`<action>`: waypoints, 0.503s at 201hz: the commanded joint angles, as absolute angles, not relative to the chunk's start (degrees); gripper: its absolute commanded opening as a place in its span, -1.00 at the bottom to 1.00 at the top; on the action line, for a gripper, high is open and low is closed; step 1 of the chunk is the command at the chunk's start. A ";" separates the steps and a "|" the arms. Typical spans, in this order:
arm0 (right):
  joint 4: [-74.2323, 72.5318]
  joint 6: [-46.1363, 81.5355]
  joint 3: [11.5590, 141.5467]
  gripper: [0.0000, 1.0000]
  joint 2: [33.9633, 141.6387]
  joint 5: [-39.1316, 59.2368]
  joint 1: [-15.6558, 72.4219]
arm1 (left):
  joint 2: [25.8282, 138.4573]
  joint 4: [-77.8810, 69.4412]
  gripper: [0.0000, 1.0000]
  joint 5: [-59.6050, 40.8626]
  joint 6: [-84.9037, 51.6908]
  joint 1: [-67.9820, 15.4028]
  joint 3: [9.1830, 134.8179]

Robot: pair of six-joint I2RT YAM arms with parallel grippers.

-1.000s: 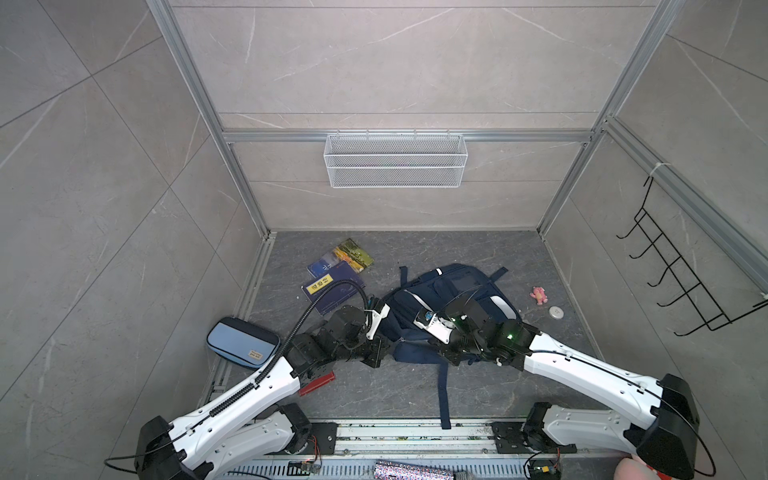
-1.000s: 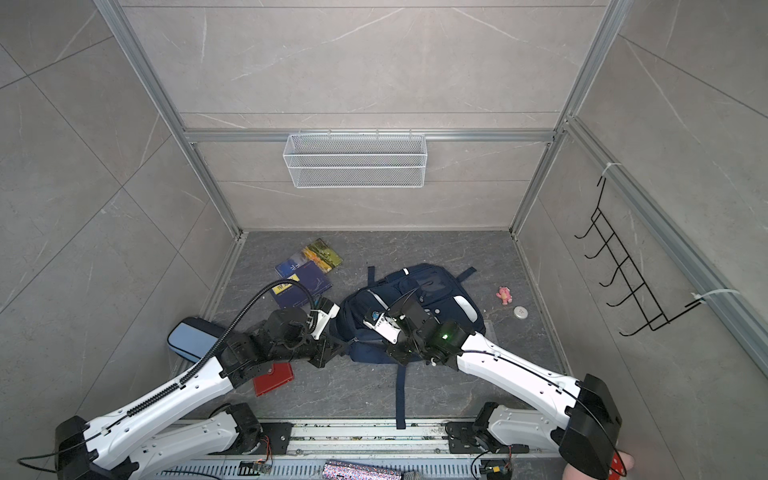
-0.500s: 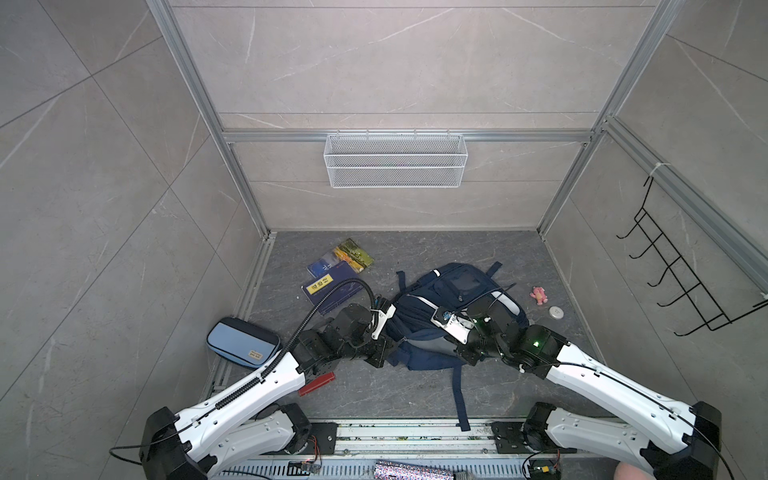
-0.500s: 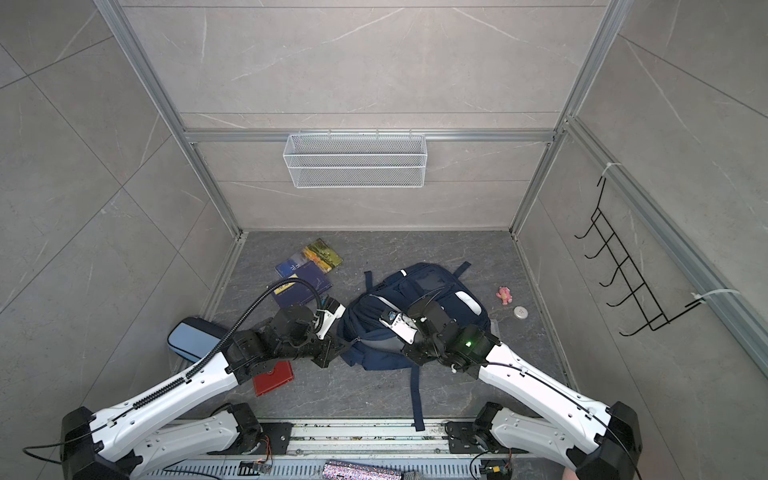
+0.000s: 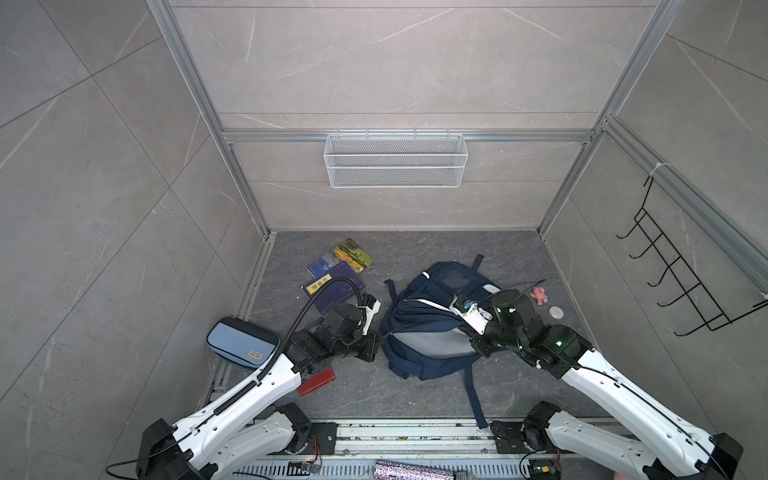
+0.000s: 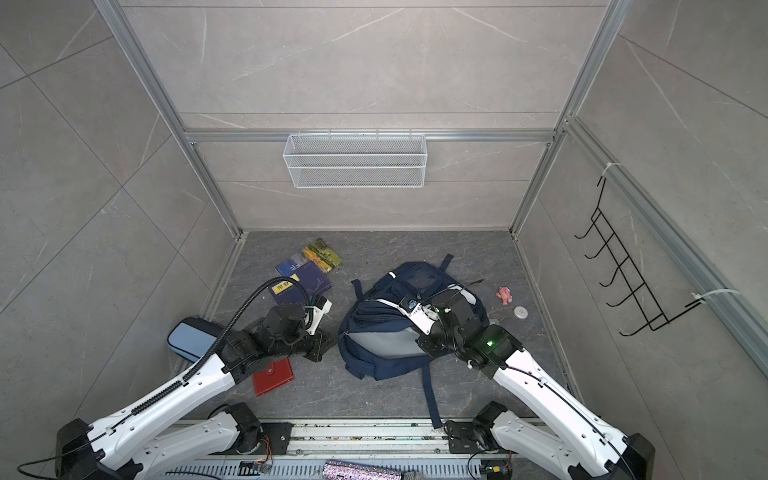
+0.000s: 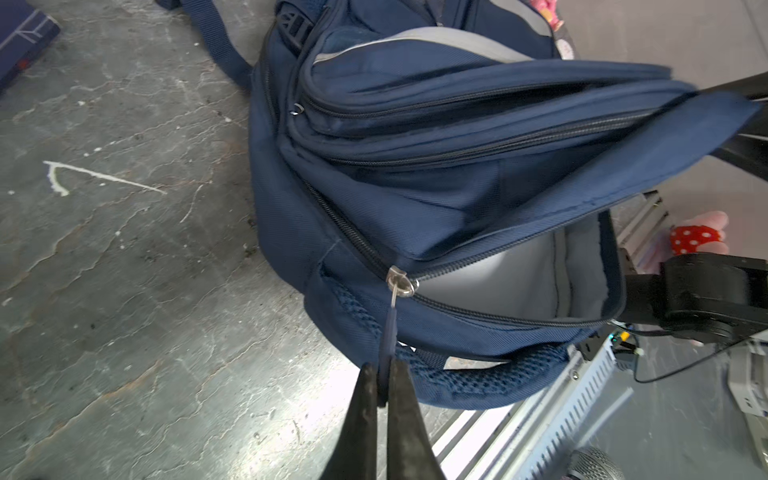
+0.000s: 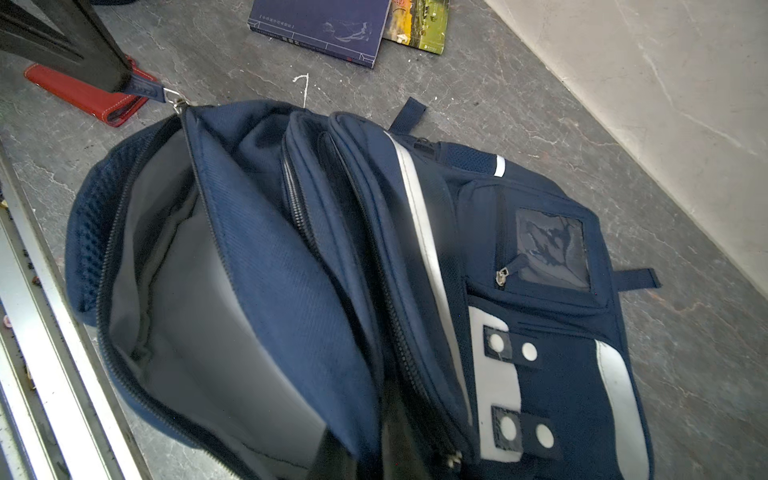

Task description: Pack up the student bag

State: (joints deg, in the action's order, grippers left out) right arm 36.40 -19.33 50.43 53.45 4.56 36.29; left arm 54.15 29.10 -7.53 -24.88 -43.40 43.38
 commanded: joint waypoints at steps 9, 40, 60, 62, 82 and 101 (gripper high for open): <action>36.79 -16.10 50.42 -1.00 53.11 -9.82 31.79 | 48.35 41.05 -1.00 -0.41 -27.02 -42.30 40.42; 36.73 -13.90 52.23 -0.99 56.13 -3.90 30.85 | 45.67 34.74 -1.00 -4.82 -26.78 -47.57 38.16; 36.75 -15.32 53.16 -0.60 55.90 2.15 30.89 | 47.67 31.00 -1.00 -9.89 -26.36 -48.28 38.31; 37.00 -15.52 53.30 -0.54 55.90 2.85 30.86 | 47.93 30.62 -1.00 -10.16 -26.39 -48.44 38.38; 42.16 -17.94 56.61 0.98 57.15 9.18 31.29 | 50.49 27.83 -1.00 -12.43 -25.91 -49.55 39.53; 47.19 -19.23 59.50 0.99 58.51 8.67 34.73 | 52.22 25.07 -1.00 -14.65 -25.97 -49.72 40.60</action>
